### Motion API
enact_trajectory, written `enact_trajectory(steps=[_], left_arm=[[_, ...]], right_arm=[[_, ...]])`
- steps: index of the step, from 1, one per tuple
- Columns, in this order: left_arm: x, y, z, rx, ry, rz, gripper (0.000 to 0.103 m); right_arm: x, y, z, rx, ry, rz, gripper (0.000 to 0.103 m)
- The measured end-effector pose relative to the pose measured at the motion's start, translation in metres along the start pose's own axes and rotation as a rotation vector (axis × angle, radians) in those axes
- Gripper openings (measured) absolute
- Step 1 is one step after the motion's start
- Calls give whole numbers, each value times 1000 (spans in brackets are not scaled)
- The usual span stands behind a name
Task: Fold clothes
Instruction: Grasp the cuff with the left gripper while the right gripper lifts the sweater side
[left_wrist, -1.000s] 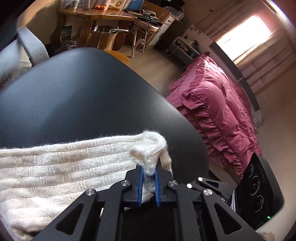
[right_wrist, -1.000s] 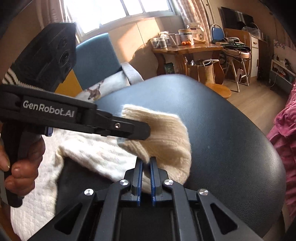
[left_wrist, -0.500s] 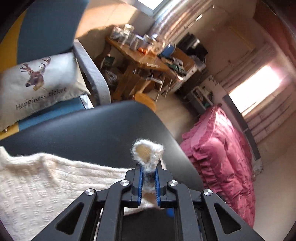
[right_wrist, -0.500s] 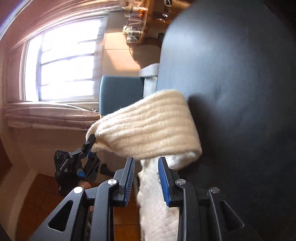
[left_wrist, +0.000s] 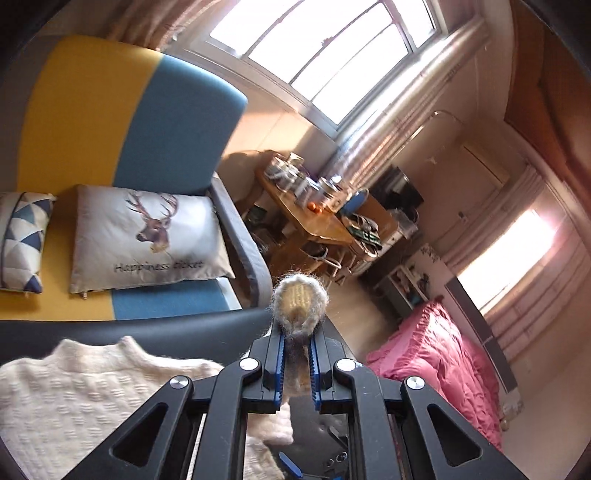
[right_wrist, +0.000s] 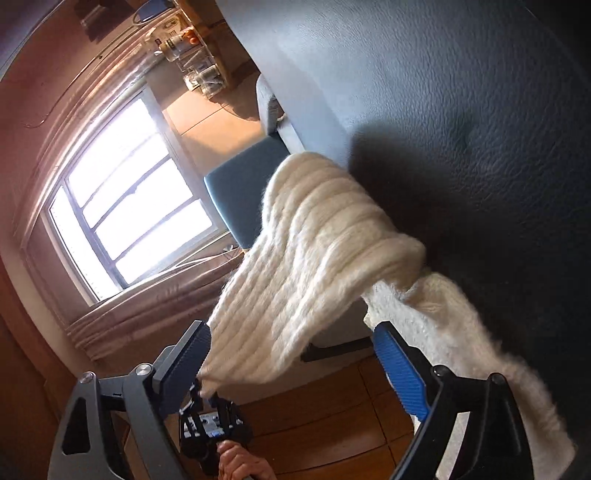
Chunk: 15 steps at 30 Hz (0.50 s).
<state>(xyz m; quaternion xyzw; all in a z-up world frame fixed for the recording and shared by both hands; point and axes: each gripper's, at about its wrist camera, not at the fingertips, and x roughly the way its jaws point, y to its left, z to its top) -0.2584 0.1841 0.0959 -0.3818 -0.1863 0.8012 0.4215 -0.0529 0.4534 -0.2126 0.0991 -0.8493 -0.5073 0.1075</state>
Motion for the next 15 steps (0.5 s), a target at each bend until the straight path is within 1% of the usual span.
enact_trajectory(steps=[3,7,9,12,15], left_arm=[[-26,23,1,-24,-30,15,11],[-54,58,-3,-72,-54,32,11],[-64,73,-7,-82,-61,59,11],[-74,99,-18,-108,-53,104,11],[-78,130,-35,-152,-27,157,11]], right_arm=[[19,-1,0,-18,7,-51,93],[38,4,2,-63,4,-77,93],[42,8,4,-93,-7,-104,93],[46,13,7,-144,-22,-146,93],[47,18,7,-204,-13,-202,92]])
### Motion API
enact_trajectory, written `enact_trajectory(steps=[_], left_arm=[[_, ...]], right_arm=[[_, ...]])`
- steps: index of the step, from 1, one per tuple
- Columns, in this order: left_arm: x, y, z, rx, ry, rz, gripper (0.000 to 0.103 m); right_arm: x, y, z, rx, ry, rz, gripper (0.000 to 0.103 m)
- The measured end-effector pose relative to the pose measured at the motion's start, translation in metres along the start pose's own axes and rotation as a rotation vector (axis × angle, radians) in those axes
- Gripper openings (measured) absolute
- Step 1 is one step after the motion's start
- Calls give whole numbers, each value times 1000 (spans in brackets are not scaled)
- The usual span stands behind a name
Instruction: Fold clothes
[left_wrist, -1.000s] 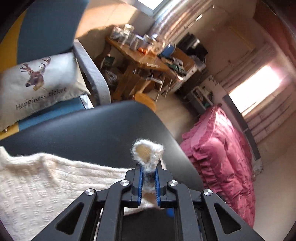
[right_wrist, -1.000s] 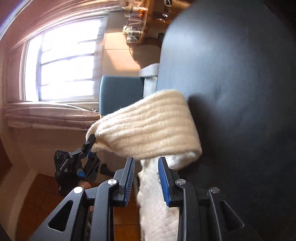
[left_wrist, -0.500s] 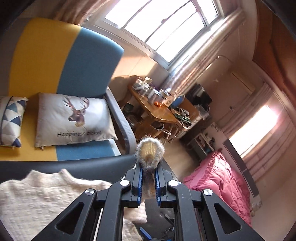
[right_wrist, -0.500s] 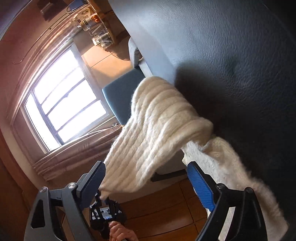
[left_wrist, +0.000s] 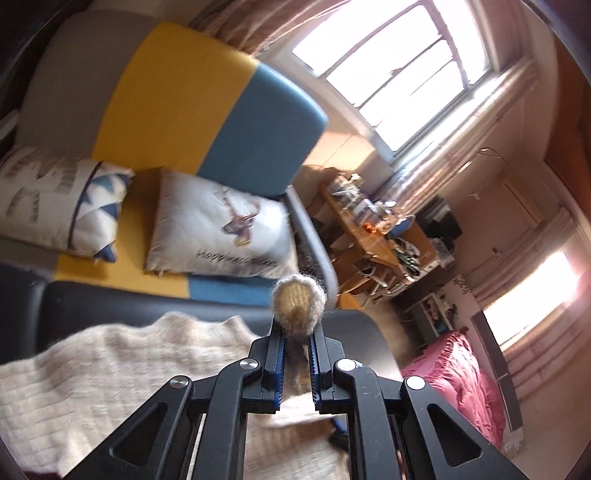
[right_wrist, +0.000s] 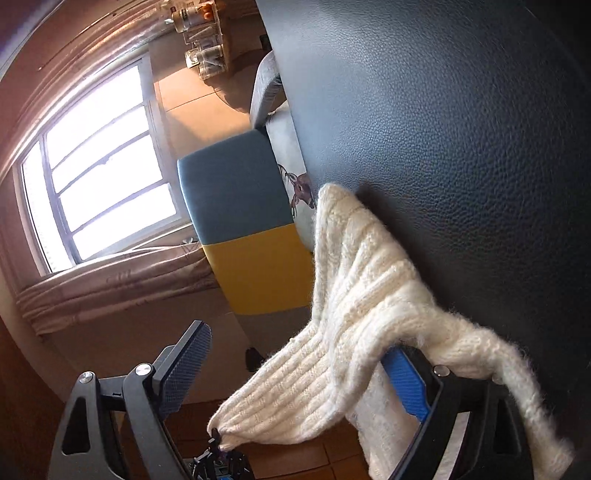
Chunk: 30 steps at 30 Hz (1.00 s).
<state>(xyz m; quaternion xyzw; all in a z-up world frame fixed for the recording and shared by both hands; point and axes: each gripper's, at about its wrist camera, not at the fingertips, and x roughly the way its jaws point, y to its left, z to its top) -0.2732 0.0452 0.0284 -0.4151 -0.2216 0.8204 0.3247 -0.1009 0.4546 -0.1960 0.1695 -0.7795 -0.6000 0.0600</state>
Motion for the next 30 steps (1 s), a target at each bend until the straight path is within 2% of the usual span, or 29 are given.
enact_trajectory(steps=[5,9,14,16,19,20,21,24,26,28,29,30], left_arm=[[17,60,-31,-65,81,110,11],[28,105,-60,-131,144,158,11],[31,139,-77,-213,185,143,12],[36,151,-77,-275,224,115,15],[39,169,-75,-368,246,111,27],[40,174,-74,-382,252,113,34],[40,177,-74,-393,255,113,38],[39,181,-77,-402,260,104,42],[40,179,-80,-373,274,125,43],[43,177,-84,-342,278,164,40],[45,174,-86,-322,276,176,28],[45,170,-88,-303,274,182,9]], right_arm=[[6,12,-5,-135,33,-131,88],[11,19,-9,-230,46,-232,84],[13,17,-9,-281,48,-297,77],[15,17,-8,-290,50,-310,77],[21,20,-7,-301,59,-330,76],[23,20,-6,-303,63,-337,76],[23,20,-6,-305,69,-342,76],[25,21,-6,-320,79,-355,76],[26,22,-7,-345,81,-367,76],[28,24,-9,-374,78,-383,75],[29,25,-10,-388,78,-394,74],[30,26,-11,-403,77,-406,72]])
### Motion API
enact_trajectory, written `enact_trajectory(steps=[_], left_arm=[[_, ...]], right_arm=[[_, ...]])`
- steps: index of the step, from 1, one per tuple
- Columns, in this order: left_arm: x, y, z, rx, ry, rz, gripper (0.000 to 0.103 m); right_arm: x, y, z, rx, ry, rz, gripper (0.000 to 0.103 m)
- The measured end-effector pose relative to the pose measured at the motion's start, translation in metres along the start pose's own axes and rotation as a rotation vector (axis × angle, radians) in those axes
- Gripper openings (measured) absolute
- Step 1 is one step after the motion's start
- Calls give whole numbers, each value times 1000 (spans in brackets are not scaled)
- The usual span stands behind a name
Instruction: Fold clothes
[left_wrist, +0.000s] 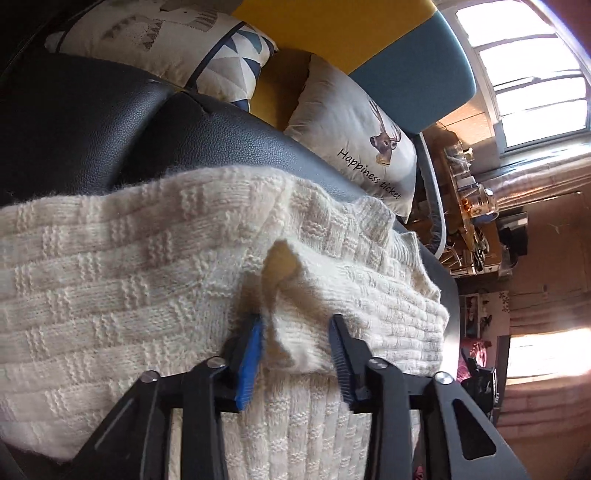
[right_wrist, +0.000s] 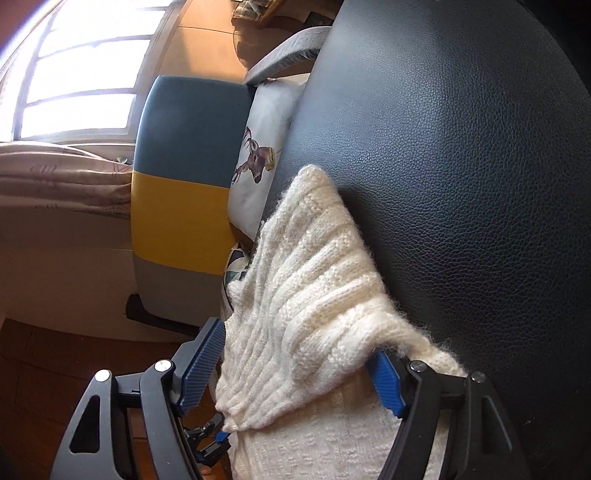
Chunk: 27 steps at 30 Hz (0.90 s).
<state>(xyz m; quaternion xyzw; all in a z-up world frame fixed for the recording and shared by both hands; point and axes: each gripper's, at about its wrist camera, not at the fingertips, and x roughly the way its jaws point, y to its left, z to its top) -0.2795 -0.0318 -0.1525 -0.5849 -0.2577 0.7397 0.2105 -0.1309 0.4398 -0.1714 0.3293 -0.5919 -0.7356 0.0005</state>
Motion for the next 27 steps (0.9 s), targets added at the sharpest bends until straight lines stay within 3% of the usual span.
enact_trajectory(steps=[3,6,8,11,15,18,21,24,27], left_arm=[[-16,-7,-10,34,-43,-12,8],[-30,2,-16,23,-77,46,8],[-17,17,-17,-3,-33,107,8],[-11,33,-18,-65,-23,58,8],[-17,33,-14,-103,-38,8,8],[-18,33,-12,-113,-35,62,13],[-22,38,-15,-135,-36,63,12],[-39,35,-20,-137,-91,116,13],[-61,13,-29,-61,-192,116,13]], right_arm=[[-1,2,1,-23,2,-15,72],[-2,-1,2,-20,3,-11,71],[-3,-2,2,-18,3,-10,68],[-5,-4,1,-5,4,4,68],[-12,-17,4,102,-1,109,68],[-23,-24,5,133,-73,108,68],[-22,-30,6,140,-50,104,67],[-26,-23,7,103,-15,97,67],[-35,-16,7,59,5,68,67]])
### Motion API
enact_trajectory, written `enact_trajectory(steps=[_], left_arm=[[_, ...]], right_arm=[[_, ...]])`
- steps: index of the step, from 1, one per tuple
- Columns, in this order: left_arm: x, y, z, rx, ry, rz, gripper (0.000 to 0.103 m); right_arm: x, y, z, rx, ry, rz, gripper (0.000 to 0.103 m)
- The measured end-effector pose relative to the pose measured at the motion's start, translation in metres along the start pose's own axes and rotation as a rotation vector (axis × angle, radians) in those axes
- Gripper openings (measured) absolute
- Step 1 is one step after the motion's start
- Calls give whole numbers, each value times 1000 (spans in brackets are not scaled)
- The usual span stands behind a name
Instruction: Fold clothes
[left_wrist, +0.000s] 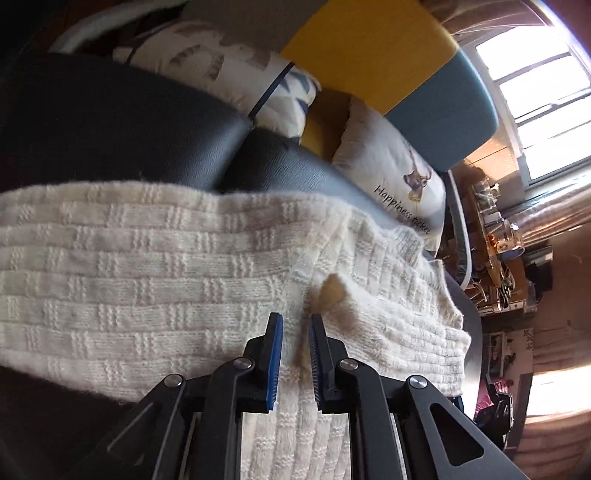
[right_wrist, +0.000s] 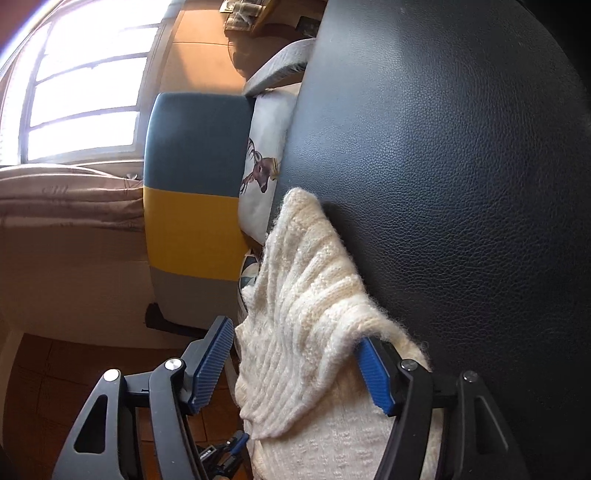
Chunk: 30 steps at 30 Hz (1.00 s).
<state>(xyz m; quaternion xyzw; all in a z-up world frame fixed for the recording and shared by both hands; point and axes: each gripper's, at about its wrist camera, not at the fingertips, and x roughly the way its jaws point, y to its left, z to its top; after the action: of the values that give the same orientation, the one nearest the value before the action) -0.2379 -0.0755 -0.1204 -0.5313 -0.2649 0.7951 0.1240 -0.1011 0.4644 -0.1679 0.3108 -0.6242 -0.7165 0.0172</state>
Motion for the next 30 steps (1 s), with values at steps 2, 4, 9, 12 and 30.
enact_trajectory(steps=[2,4,9,12,30], left_arm=[[-8,-18,-5,61,-33,-35,15],[-5,-43,-10,136,-37,-67,19],[37,-108,-31,282,41,-121,19],[60,-153,-57,383,86,-178,19],[194,-282,-151,663,311,-263,20]], right_arm=[[-11,4,-3,-43,13,-43,67],[-28,14,-6,-119,-12,-110,68],[-32,65,-2,-466,-47,-266,69],[-3,90,9,-630,-20,-358,68],[84,93,57,-799,203,-447,10]])
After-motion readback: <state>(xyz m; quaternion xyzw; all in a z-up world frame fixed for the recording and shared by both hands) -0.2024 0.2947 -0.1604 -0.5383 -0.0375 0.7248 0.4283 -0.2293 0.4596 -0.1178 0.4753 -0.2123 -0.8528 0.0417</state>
